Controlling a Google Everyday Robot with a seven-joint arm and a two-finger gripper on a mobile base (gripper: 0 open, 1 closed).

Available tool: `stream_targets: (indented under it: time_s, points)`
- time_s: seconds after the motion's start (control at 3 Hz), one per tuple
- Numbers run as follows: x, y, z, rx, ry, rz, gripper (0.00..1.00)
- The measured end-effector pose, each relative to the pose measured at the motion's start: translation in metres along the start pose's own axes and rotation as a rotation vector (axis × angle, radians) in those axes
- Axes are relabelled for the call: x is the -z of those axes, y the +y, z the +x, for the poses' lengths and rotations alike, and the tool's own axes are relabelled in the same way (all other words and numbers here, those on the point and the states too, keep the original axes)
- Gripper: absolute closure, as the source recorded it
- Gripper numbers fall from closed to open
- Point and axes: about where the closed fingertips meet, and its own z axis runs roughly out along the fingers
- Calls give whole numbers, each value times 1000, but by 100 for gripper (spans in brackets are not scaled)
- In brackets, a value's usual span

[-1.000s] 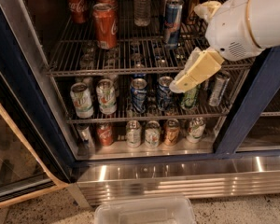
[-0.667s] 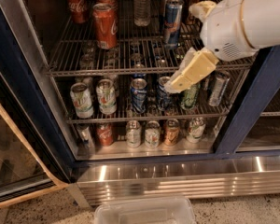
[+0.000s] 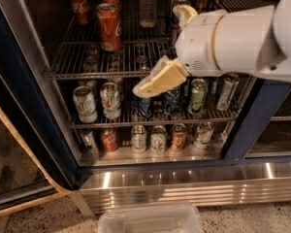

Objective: Pick water bottle from top shelf of fridge

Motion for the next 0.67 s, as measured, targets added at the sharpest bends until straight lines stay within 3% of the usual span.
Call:
stream_targets:
  time_s: [0.33,0.67]
  points:
    - [-28,-4,-25,-13,-112,18,0]
    - [-28,-2,-29,-8,-116,16,0]
